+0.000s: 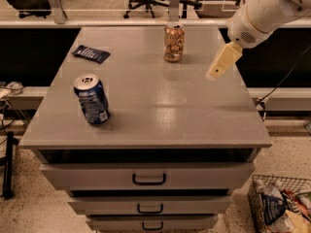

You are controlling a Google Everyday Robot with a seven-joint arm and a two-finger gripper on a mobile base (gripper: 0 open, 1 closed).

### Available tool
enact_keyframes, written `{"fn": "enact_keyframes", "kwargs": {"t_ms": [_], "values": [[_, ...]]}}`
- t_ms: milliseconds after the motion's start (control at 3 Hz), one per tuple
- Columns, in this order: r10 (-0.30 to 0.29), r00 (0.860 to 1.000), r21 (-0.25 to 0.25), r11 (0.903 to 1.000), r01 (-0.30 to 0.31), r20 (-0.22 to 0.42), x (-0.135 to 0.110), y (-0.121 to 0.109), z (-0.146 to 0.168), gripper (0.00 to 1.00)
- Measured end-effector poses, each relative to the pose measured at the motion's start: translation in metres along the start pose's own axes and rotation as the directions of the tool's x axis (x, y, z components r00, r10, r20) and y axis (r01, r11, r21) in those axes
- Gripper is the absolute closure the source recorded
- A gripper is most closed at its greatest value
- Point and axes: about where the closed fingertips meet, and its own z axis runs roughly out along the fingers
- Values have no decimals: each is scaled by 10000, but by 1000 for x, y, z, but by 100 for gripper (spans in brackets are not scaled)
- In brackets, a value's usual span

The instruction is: Knock orange can over

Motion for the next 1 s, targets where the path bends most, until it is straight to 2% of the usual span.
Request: {"fn": "enact_keyframes", "kwargs": {"t_ms": [333,667,1000], "values": [[0,10000,-1,10000,0,0,0,0,0,0],[469,9983,126,9988,-473,343,0,-3,15,0],[1263,9878,394,9907,-1303,913,4,-18,47,0]]}}
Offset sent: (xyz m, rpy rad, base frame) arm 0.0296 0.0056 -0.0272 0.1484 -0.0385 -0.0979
